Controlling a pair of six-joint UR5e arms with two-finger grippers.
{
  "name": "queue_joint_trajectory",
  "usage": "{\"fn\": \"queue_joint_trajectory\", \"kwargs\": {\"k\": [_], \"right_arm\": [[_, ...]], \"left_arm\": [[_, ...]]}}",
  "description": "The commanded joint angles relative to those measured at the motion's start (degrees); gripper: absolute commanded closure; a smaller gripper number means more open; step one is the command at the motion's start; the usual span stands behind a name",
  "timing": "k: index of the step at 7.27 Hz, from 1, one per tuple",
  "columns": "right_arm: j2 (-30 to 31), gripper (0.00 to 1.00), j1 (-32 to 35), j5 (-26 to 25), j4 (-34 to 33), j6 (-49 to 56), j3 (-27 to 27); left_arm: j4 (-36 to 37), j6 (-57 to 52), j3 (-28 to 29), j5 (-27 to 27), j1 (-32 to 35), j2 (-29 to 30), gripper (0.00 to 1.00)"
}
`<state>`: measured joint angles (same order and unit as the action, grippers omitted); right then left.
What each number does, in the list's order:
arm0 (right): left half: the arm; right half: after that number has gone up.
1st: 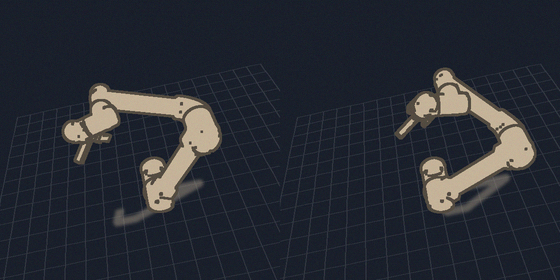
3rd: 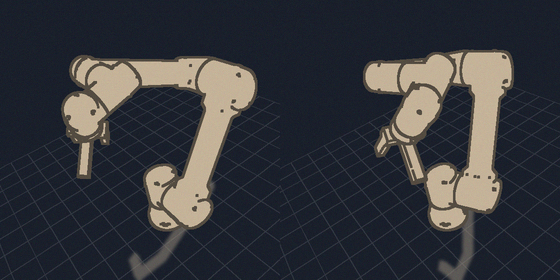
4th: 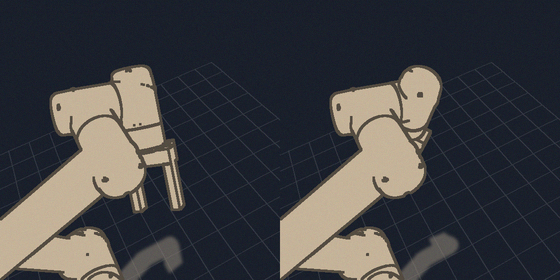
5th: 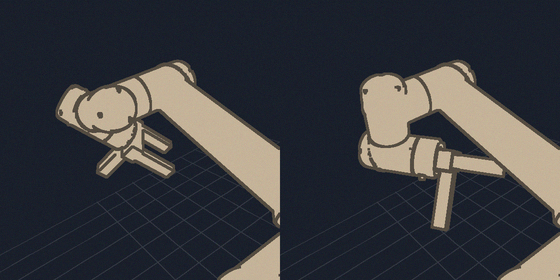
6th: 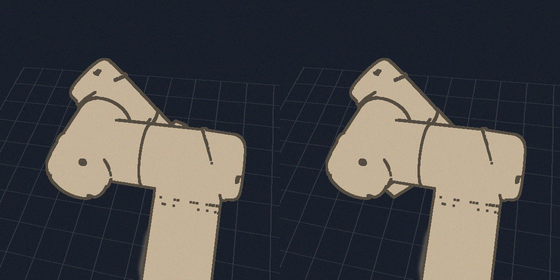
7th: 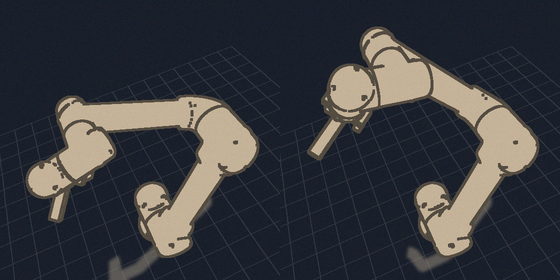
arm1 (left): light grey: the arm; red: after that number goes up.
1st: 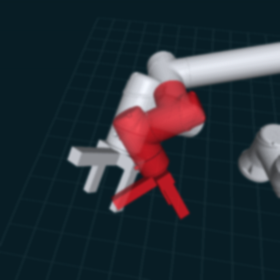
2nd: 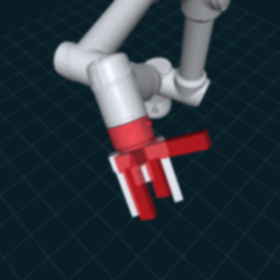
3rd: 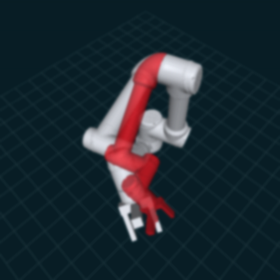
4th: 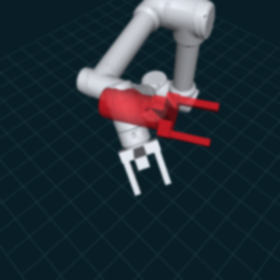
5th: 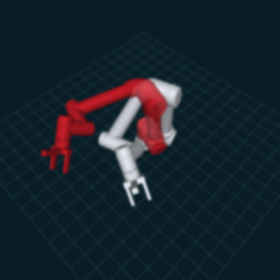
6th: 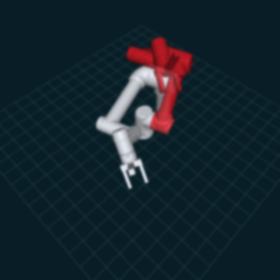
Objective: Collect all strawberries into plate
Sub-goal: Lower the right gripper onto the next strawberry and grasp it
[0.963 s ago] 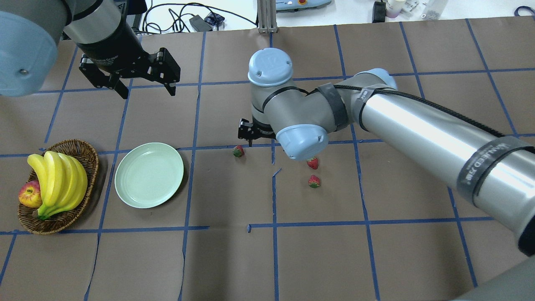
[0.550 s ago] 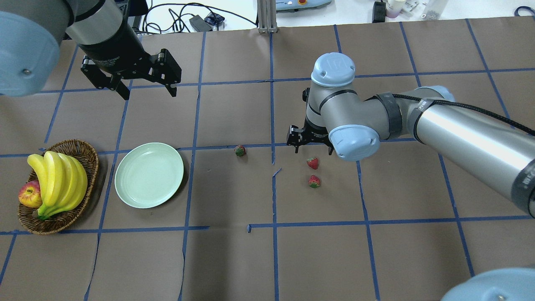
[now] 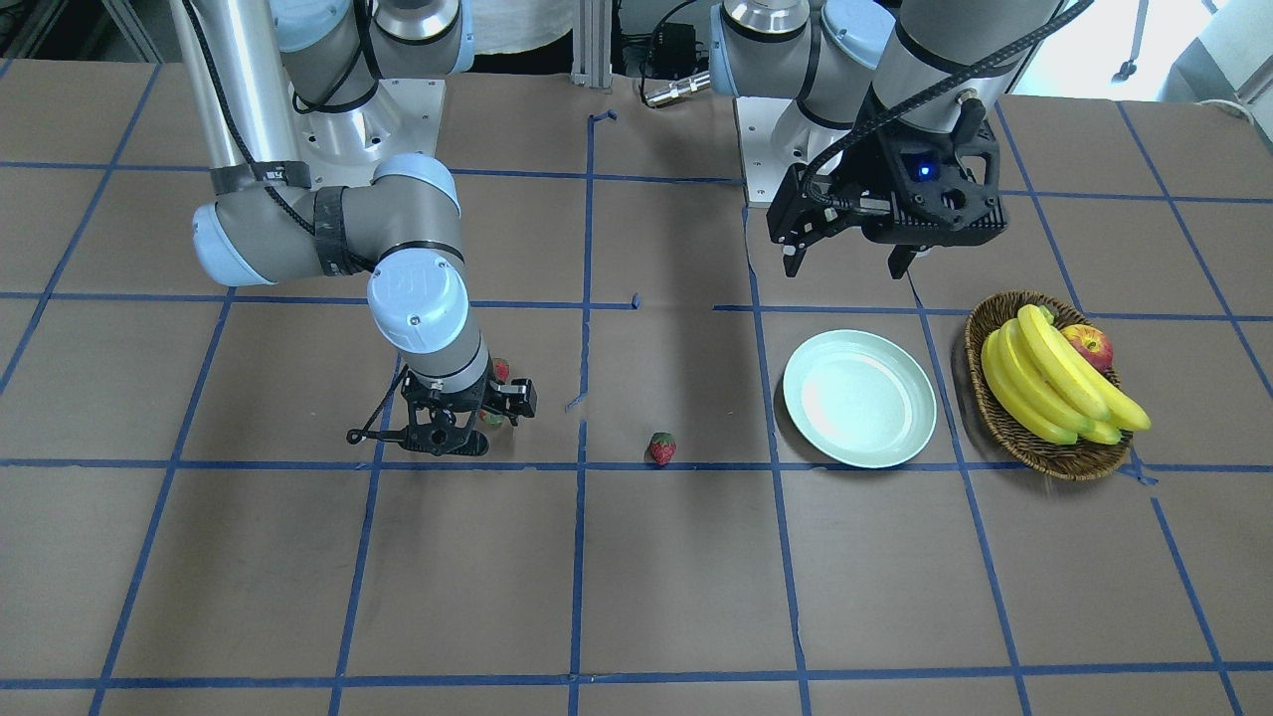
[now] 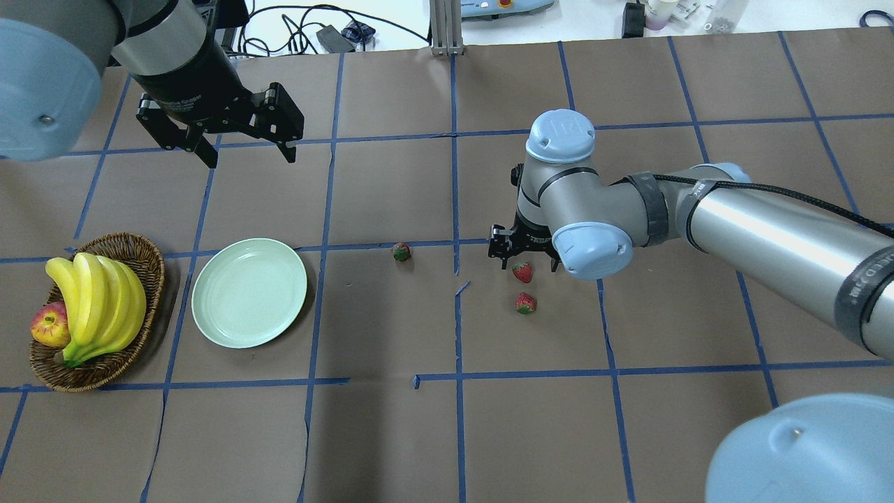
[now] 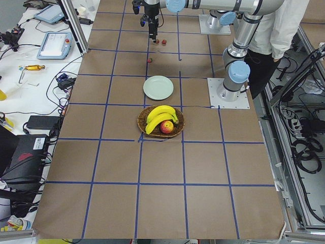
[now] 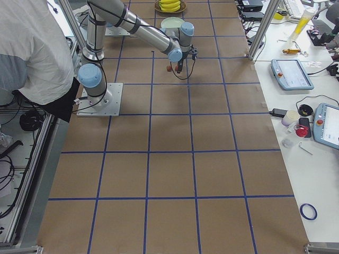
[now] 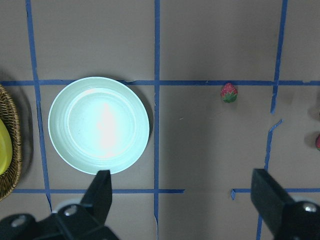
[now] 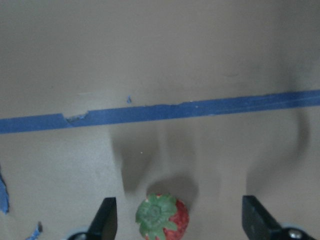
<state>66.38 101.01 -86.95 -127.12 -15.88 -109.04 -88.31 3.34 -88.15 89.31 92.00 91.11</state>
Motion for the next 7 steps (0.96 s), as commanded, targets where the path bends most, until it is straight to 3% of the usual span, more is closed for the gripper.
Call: {"fn": "queue_joint_trajectory", "kwargs": {"k": [1,2,4,5,7], "right_arm": [[-0.20,0.69,0.06,0.55,-0.06,0.41,-0.30],[0.24,1.00,0.15,0.12,0.47,0.50,-0.30],[0.68,1.00,0.67,0.82,-0.23,-0.46,1.97],[0.77,1.00,1.55,1.78,0.81,-2.64,6.17],[0.60,1.00,11.43,3.37,0.12,-18.77,9.28]], "left_arm": [[-0.02,0.00,0.00,-0.01,0.03,-0.06,0.00],[-0.02,0.00,0.00,-0.01,0.03,0.03,0.00],[-0.02,0.00,0.00,-0.01,-0.06,-0.06,0.00],[-0.02,0.00,0.00,-0.01,0.03,-0.06,0.00],[-0.02,0.00,0.00,0.08,0.03,-0.23,0.00]]}}
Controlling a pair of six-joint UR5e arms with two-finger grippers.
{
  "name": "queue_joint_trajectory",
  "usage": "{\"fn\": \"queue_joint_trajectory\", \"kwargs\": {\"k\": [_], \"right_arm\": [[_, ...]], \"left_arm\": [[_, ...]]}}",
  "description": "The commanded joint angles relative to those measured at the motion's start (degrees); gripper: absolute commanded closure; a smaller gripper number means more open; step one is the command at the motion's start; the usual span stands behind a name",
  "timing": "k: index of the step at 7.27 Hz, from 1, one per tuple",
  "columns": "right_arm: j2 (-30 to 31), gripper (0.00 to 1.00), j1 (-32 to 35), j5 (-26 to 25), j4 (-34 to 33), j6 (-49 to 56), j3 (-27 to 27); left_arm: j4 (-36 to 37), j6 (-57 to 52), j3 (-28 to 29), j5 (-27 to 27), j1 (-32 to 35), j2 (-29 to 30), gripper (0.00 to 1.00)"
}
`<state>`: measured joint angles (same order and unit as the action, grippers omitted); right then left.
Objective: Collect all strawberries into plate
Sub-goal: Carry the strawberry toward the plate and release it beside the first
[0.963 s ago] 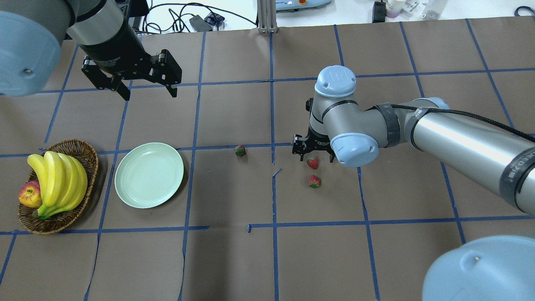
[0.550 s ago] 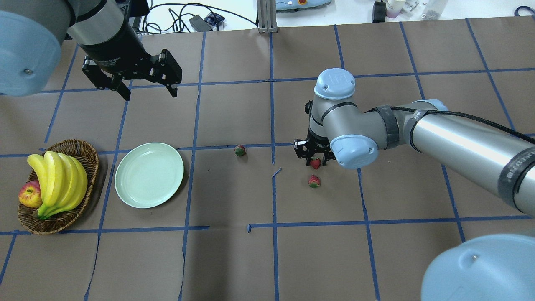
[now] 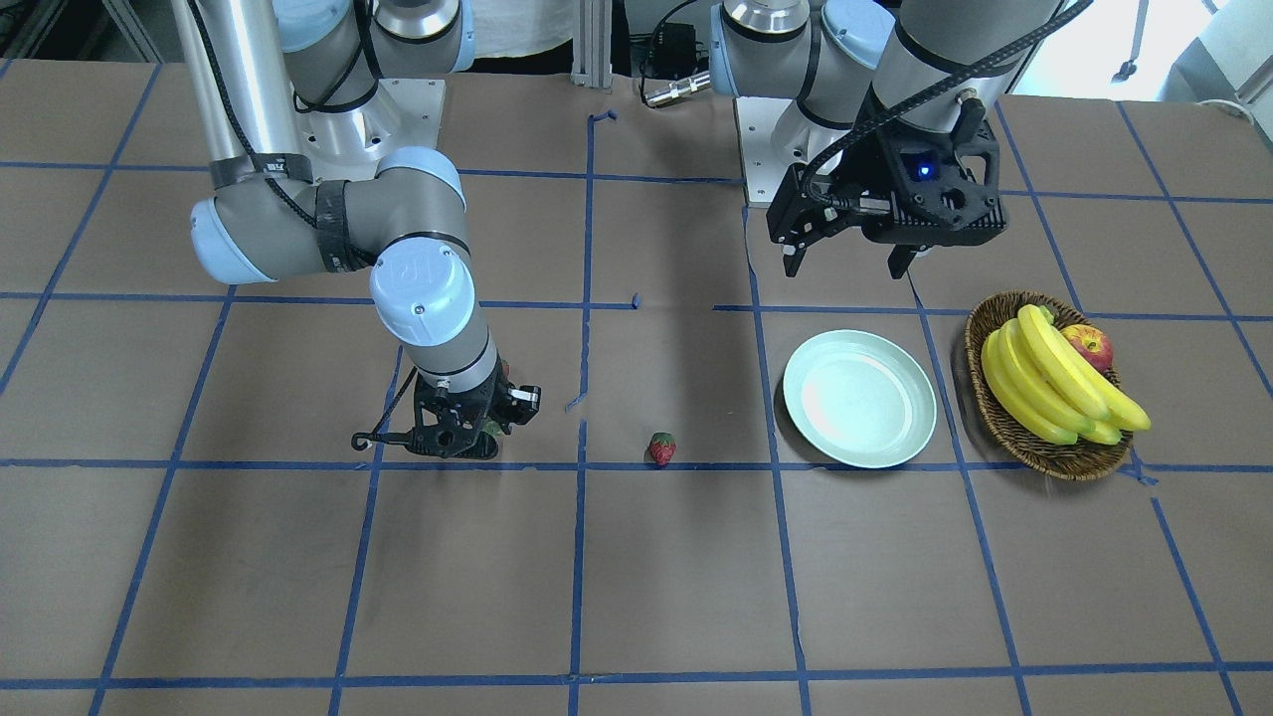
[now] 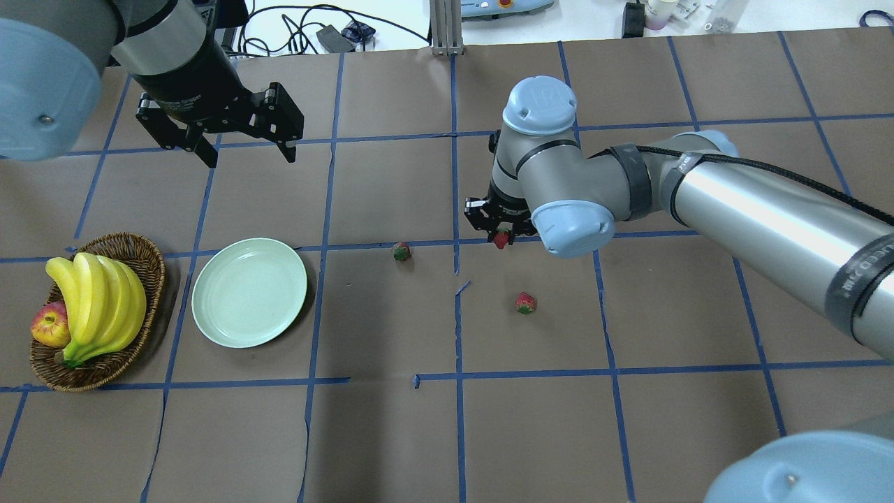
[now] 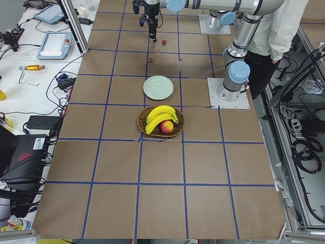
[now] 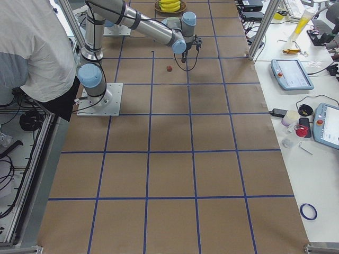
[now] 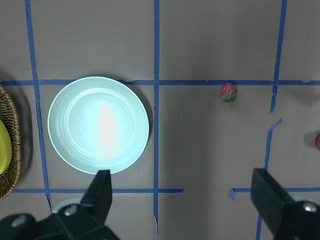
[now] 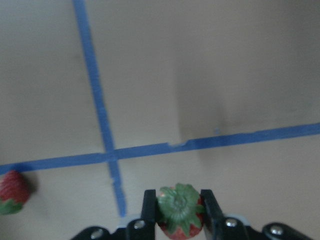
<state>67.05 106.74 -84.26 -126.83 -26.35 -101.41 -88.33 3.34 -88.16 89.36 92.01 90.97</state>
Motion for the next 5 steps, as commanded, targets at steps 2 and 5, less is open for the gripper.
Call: {"fn": "queue_joint_trajectory", "kwargs": {"k": [2,5], "right_arm": [[-1.22,1.00,13.20,0.68,-0.17,-15.73,-0.09],[-1.84,0.00,13.32,0.07,-2.19,-14.78,-3.01]], "left_arm": [[0.00,0.00,0.01,0.03,0.02,-0.27,0.00],[0.00,0.00,0.01,0.12,0.02,-0.35,0.00]]}}
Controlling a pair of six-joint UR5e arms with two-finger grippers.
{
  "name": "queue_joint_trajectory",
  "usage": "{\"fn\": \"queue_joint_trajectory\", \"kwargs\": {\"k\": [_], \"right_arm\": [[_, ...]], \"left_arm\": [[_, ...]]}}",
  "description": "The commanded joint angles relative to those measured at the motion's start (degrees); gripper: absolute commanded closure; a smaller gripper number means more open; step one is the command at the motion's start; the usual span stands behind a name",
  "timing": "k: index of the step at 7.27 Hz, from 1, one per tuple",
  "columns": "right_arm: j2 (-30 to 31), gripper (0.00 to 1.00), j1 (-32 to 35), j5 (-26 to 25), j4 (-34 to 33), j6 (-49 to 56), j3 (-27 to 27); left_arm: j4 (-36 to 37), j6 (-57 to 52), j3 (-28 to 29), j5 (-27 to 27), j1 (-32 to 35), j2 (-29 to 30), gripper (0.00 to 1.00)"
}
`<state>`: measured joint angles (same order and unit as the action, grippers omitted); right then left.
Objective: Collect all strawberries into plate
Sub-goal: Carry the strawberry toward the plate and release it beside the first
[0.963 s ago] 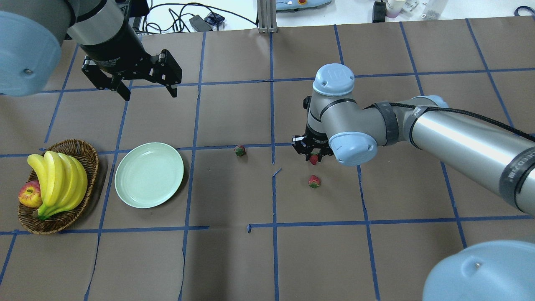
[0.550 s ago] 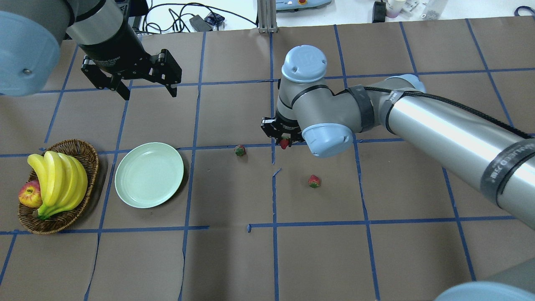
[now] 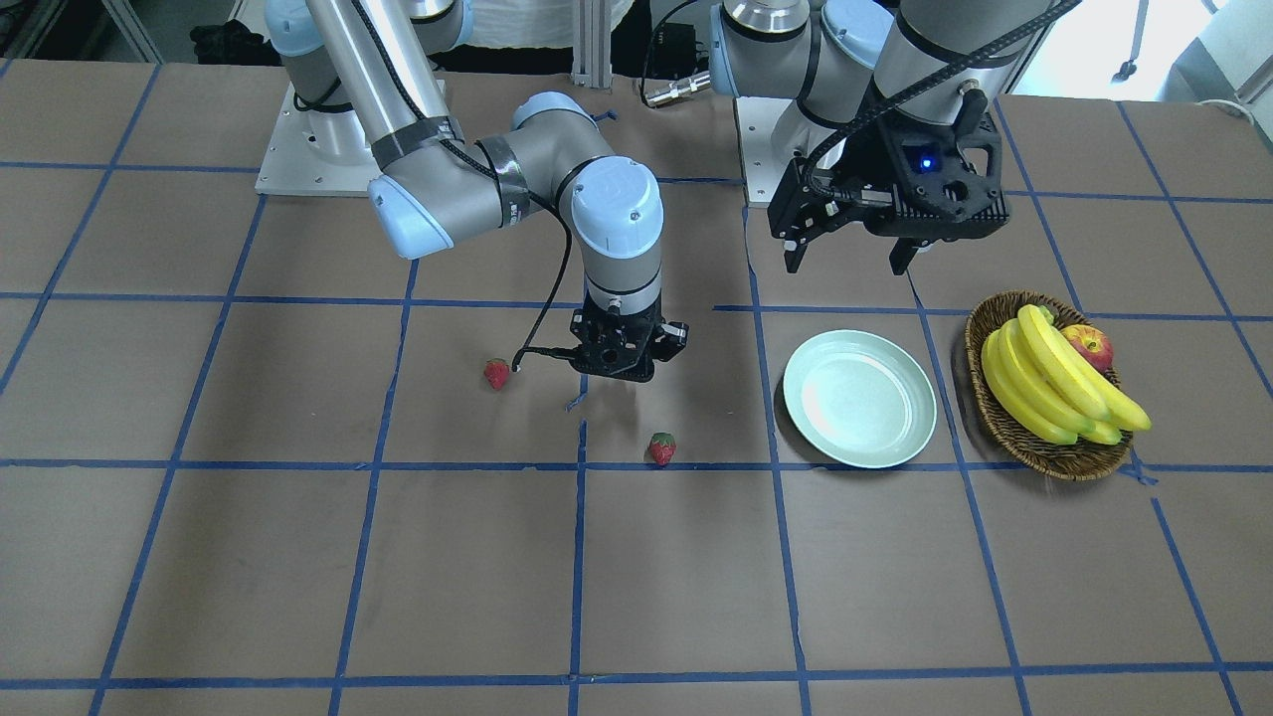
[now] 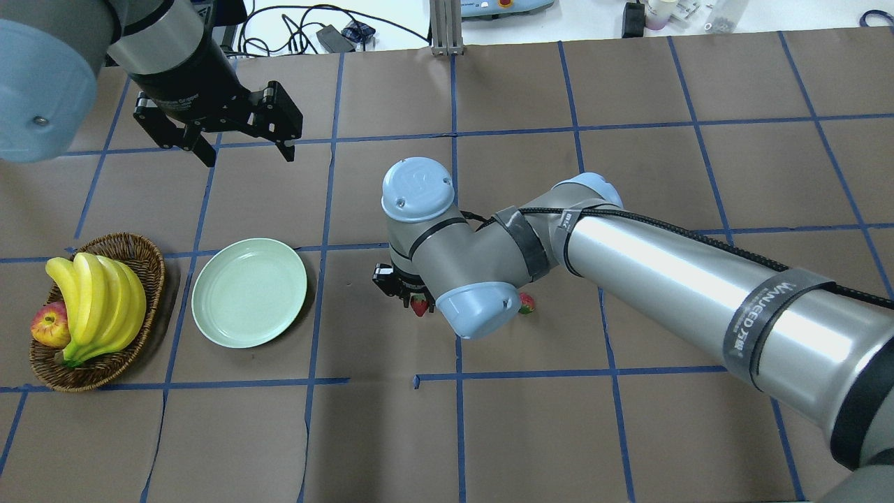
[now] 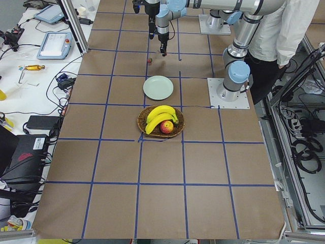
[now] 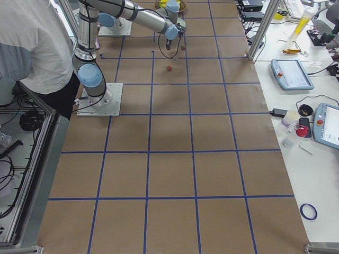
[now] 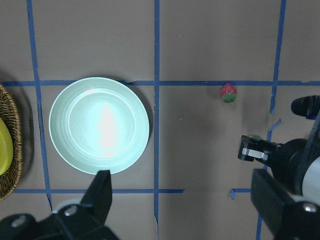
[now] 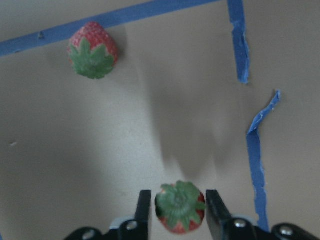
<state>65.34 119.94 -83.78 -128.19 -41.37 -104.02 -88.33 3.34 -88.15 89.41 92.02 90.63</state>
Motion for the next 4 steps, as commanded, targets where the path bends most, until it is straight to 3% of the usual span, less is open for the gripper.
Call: {"fn": "queue_joint_trajectory", "kwargs": {"k": [1,4], "right_arm": [[0.31,0.00,-0.58,-0.94,-0.23,7.12,-0.83],[3.55,0.00,-12.50,-3.49,4.42,22.15,-3.89]], "left_arm": [[0.00,0.00,0.00,0.06,0.00,-0.02,0.00],[0.00,-0.09,-0.09,0.15,0.00,-0.02,0.00]]}}
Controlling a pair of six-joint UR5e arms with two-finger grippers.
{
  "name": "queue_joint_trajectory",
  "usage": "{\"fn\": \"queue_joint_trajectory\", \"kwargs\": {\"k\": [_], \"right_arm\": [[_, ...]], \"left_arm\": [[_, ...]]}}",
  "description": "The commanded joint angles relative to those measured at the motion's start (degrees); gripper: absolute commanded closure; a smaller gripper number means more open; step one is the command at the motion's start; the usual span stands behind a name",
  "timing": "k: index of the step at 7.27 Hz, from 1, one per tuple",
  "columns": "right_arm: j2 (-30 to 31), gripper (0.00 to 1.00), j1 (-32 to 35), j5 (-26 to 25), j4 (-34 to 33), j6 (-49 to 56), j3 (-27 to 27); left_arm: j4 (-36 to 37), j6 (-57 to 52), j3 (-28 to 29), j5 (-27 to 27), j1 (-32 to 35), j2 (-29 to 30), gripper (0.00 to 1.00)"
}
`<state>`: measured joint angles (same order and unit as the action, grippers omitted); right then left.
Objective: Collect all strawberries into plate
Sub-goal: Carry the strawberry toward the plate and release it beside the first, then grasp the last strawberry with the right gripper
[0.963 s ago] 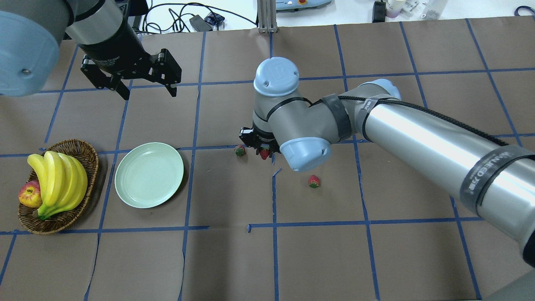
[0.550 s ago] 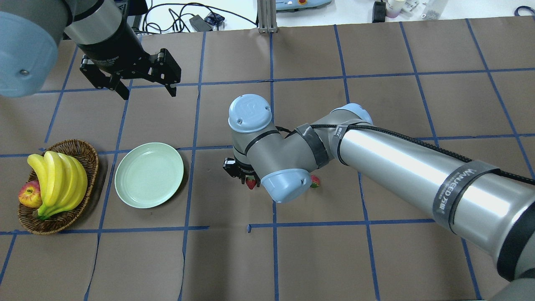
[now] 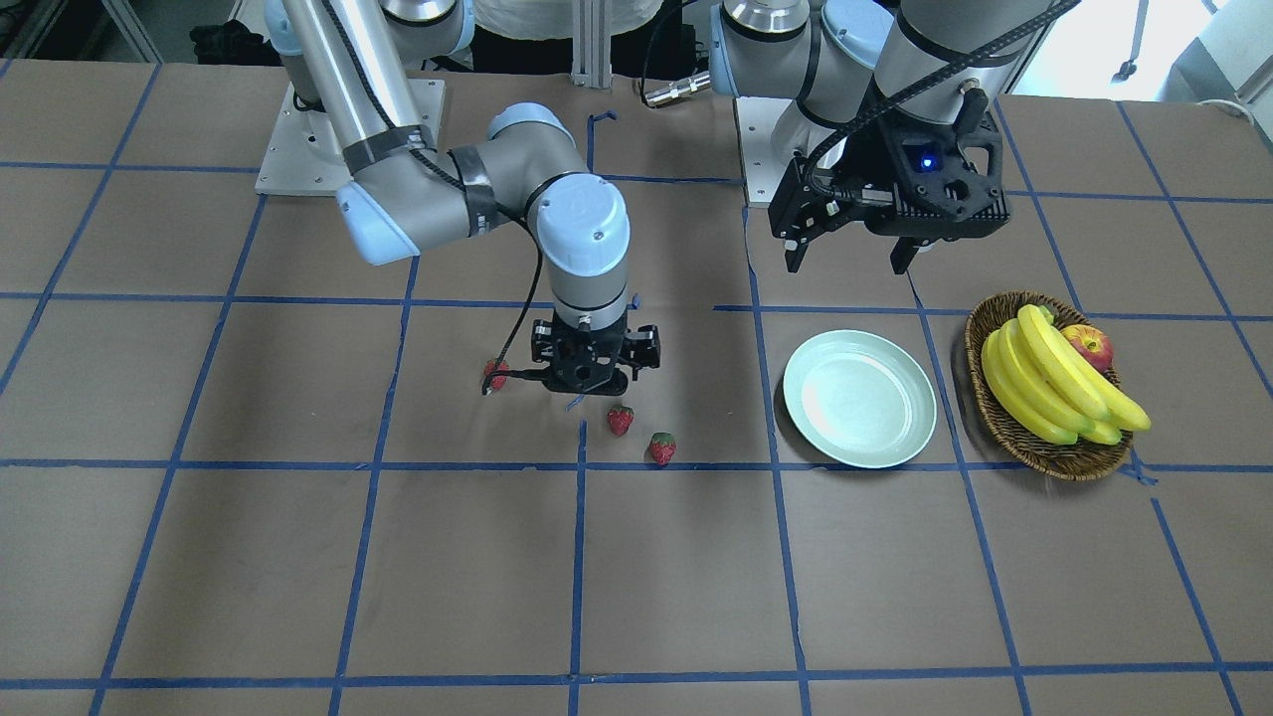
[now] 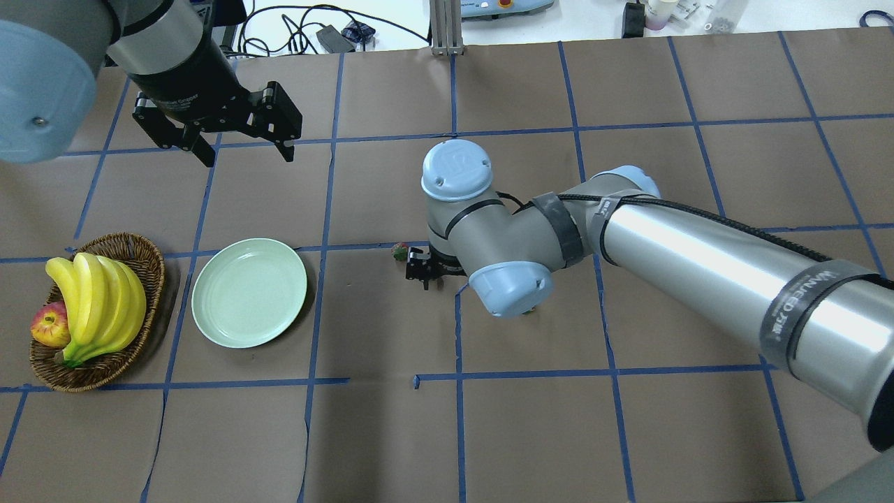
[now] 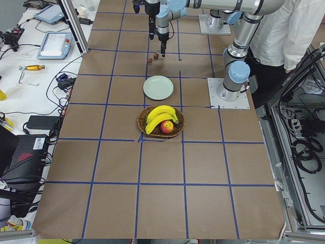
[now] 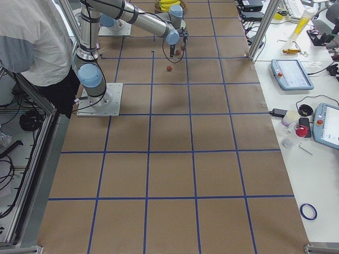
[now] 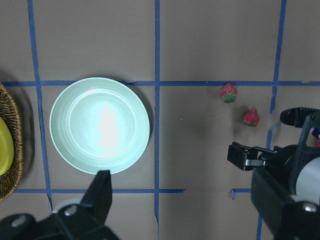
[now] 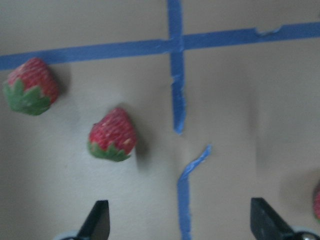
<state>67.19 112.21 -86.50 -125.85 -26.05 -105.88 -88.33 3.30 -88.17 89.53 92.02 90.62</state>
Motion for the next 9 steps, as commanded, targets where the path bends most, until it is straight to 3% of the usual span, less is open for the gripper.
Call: {"fn": "queue_joint_trajectory", "kwargs": {"k": [1,3,4,6,7,8,9], "right_arm": [[3.20,0.00,-6.98,-3.30,1.75,7.59,-4.92],[3.04,0.05,-7.36,-4.99,-1.57,7.24,-8.63],[3.13,0.21,-7.36,-4.82,-1.68,7.07,-9.42],[3.48,0.92,-7.27,-4.90,-1.68,6.89,-10.13],[3.48,1.00,-7.10,-4.82,-1.77,6.89,-10.22],[3.83,1.00,-6.92,-4.47,-1.68,6.54,-9.26],[4.44,1.00,-5.61,-0.37,-1.94,3.32,-7.25]], "left_arm": [[-0.09,0.04,-0.08,-0.06,0.00,0.26,0.00],[-0.09,0.04,-0.69,-0.06,0.00,0.09,0.00],[-0.09,0.04,-0.95,-0.06,0.00,0.17,0.00],[-0.09,0.04,-1.04,-0.06,0.00,0.26,0.00],[-0.09,0.04,-1.04,-0.06,0.00,0.26,0.00],[-0.09,0.04,-1.04,-0.14,0.00,0.26,0.00],[-0.09,0.04,-1.04,-0.15,0.09,0.26,0.00]]}}
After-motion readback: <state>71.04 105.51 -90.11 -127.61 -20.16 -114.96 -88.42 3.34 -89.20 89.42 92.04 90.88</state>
